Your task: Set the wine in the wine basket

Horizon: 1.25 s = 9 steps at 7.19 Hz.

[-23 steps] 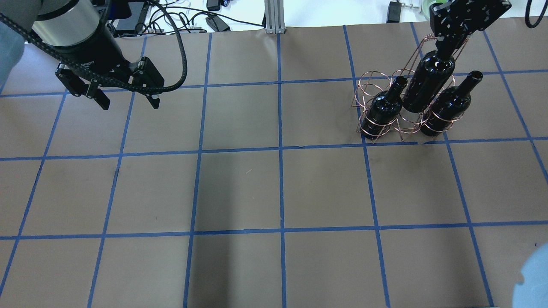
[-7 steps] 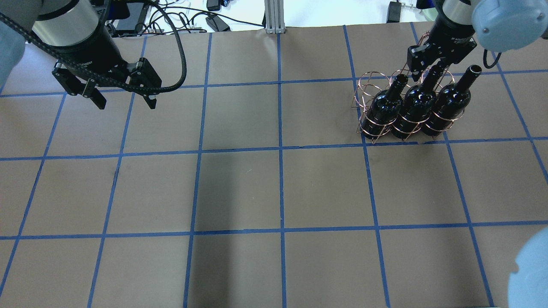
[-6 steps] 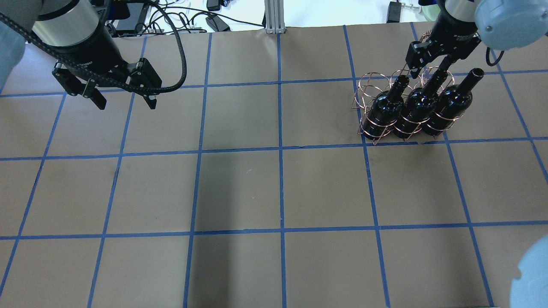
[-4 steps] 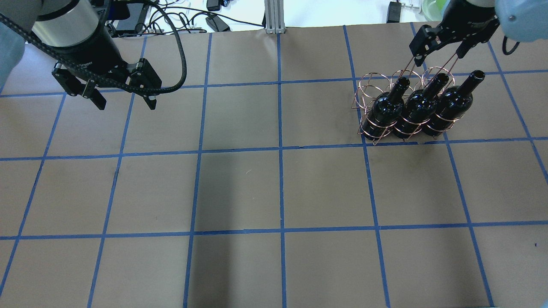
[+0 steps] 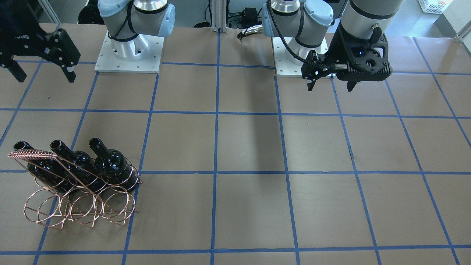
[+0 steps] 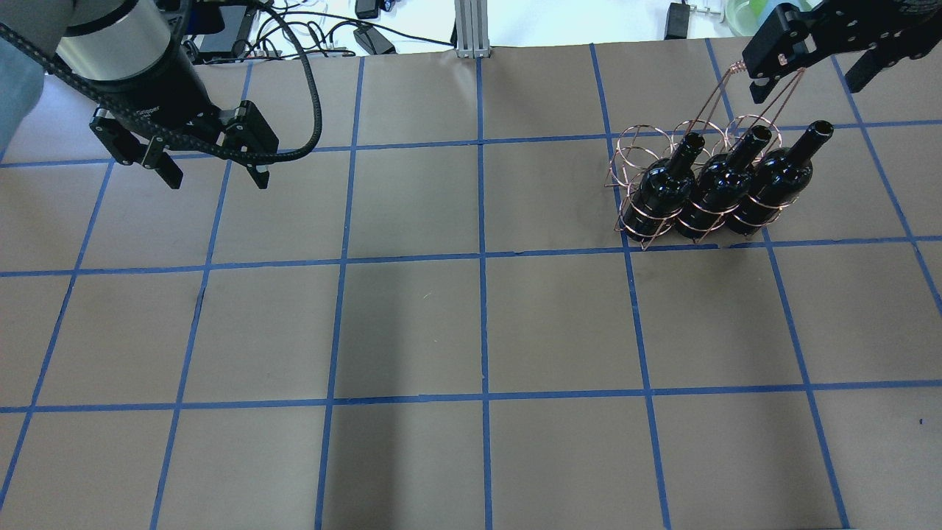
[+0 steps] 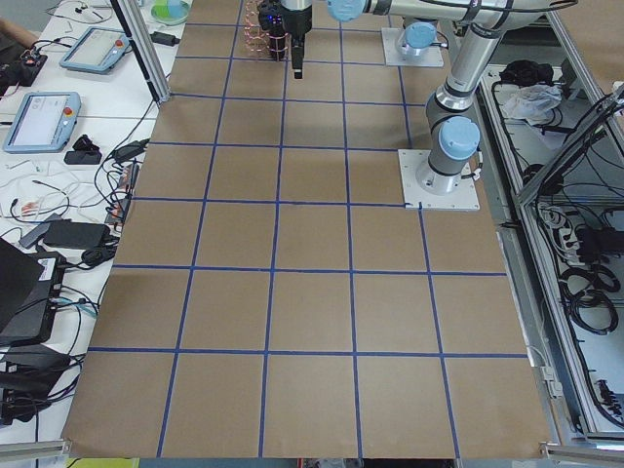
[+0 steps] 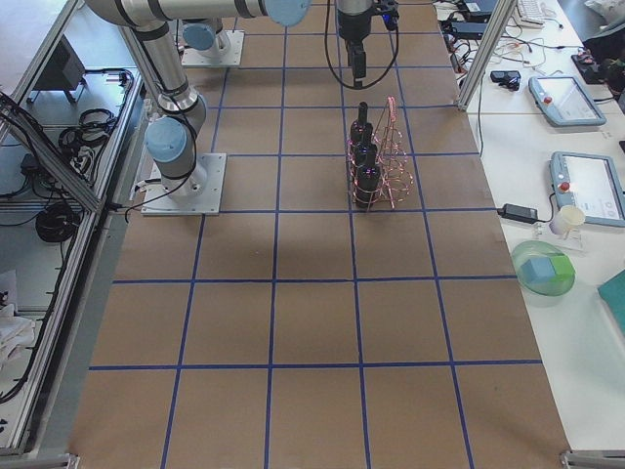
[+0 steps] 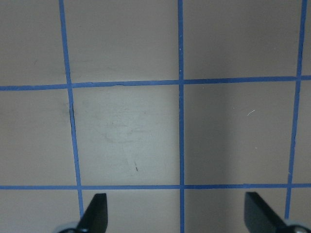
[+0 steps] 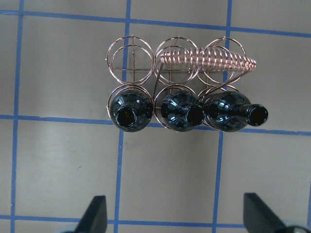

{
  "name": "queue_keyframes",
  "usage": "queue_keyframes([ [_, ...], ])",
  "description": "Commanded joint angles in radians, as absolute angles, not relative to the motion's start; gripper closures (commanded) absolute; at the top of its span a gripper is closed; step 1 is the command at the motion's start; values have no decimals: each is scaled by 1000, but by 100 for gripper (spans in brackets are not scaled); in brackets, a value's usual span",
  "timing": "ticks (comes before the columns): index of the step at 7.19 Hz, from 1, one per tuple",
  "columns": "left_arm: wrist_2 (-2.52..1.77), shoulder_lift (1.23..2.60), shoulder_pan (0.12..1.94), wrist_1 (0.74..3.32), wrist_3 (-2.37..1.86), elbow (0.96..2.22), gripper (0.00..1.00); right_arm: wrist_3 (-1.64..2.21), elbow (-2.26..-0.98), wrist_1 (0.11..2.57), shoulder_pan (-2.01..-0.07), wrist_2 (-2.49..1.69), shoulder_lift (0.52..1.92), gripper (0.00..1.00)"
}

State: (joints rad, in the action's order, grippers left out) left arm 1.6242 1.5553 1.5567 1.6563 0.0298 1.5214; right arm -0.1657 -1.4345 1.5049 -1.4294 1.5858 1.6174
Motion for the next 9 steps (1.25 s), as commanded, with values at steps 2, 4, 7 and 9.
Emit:
queue_keyframes([
  [2,1624,1554,1557,1655,29,1520,0,34,-1442,1477,-1549,1594,1631,0],
  [4,1624,1554,1557,1655,31,1520,0,112,-1446,1520,-1689,1609,1560,0],
  [7,1624,1555,1559,1652,29,1520,0,-4,-1470,1569,-1661,1599,1559,0],
  [9,1624,1551,1559,1655,31,1520,0,-2,-1468,1560,-1565,1490,1568,0],
])
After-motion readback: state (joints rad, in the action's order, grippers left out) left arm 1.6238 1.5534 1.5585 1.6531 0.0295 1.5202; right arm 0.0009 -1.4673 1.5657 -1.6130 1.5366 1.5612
